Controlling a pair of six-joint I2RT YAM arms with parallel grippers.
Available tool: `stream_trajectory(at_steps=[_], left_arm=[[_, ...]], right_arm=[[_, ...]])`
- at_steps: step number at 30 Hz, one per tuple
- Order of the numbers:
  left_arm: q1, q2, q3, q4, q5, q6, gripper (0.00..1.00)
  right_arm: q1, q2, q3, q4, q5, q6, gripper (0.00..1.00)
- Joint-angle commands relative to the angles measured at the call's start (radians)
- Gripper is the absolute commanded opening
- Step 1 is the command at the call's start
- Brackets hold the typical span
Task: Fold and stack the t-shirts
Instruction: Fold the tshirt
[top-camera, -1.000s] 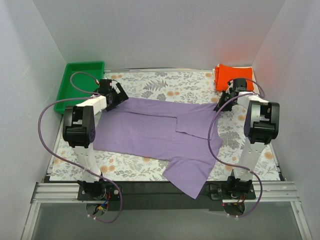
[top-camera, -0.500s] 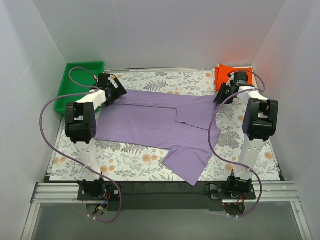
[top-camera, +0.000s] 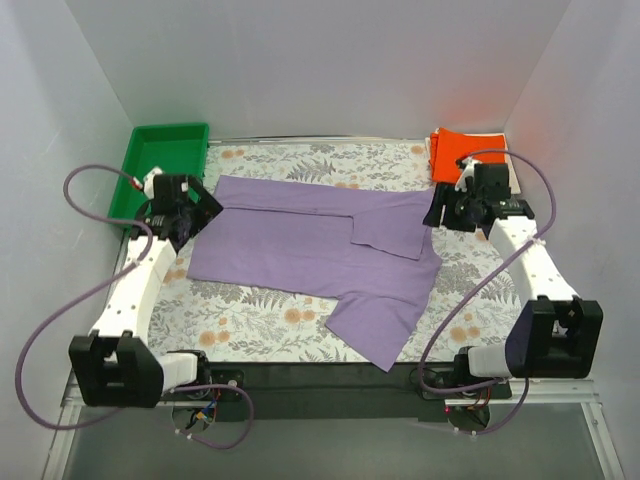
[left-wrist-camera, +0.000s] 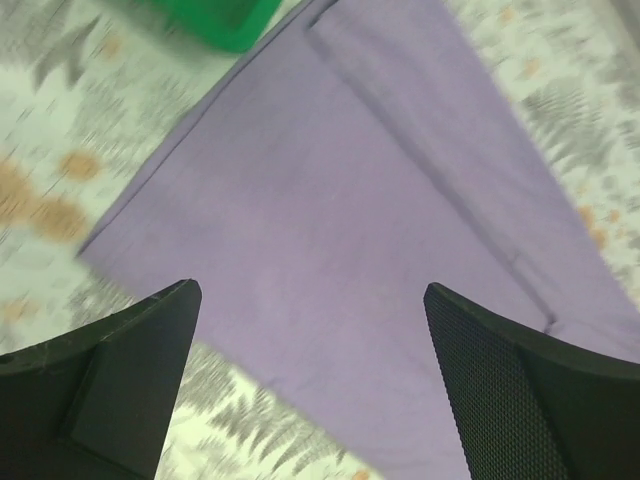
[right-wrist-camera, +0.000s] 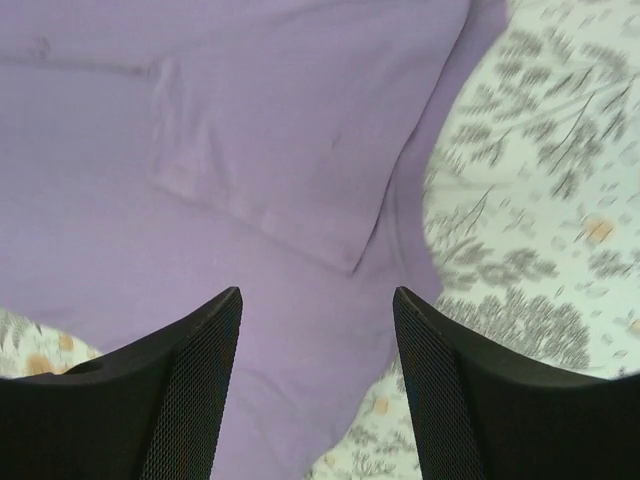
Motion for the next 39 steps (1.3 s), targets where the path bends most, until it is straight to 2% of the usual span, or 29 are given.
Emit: stream_trajectory(at_steps=[1, 2, 5, 9, 13, 18, 22, 31, 36, 39], left_arm=[[0.005, -0.106, -0.171, -0.145, -0.104, -0.091, 0.86], [0.007, -0.162, -0.203, -0.148, -0.113, -0.125, 0.85], [0.007, -0.197, -0.294, -0.131, -0.129, -0.156, 0.83], [0.013, -0.117, -0.346, -0.128, -0.195, -0.257, 0.81], [0.019, -0.026, -0.365, -0.081, -0.232, -0.312, 0.77], [0.033, 0.014, -0.381, -0.009, -0.284, -0.34, 0.73], [0.071, 0.073, -0.386, 0.036, -0.293, -0.334, 0.65], [0.077, 0.184, -0.408, 0.083, -0.244, -0.32, 0.49], [0.077, 0.207, -0.42, 0.103, -0.252, -0.303, 0.37], [0.079, 0.205, -0.432, 0.122, -0.255, -0.283, 0.27]], right_arm=[[0.053, -0.086, -0.105, -0.109, 0.058, -0.017, 0.58], [0.059, -0.13, -0.148, -0.115, 0.053, -0.021, 0.58], [0.074, -0.196, -0.219, -0.127, 0.006, -0.044, 0.59], [0.109, -0.247, -0.274, -0.141, -0.005, -0.067, 0.59], [0.126, -0.275, -0.3, -0.145, -0.008, -0.078, 0.59], [0.137, -0.288, -0.291, -0.156, -0.016, -0.089, 0.56], [0.143, -0.287, -0.289, -0.162, -0.025, -0.092, 0.56], [0.148, -0.284, -0.289, -0.17, -0.031, -0.093, 0.56], [0.152, -0.284, -0.286, -0.172, -0.033, -0.096, 0.55], [0.157, -0.275, -0.282, -0.172, -0.036, -0.098, 0.55]])
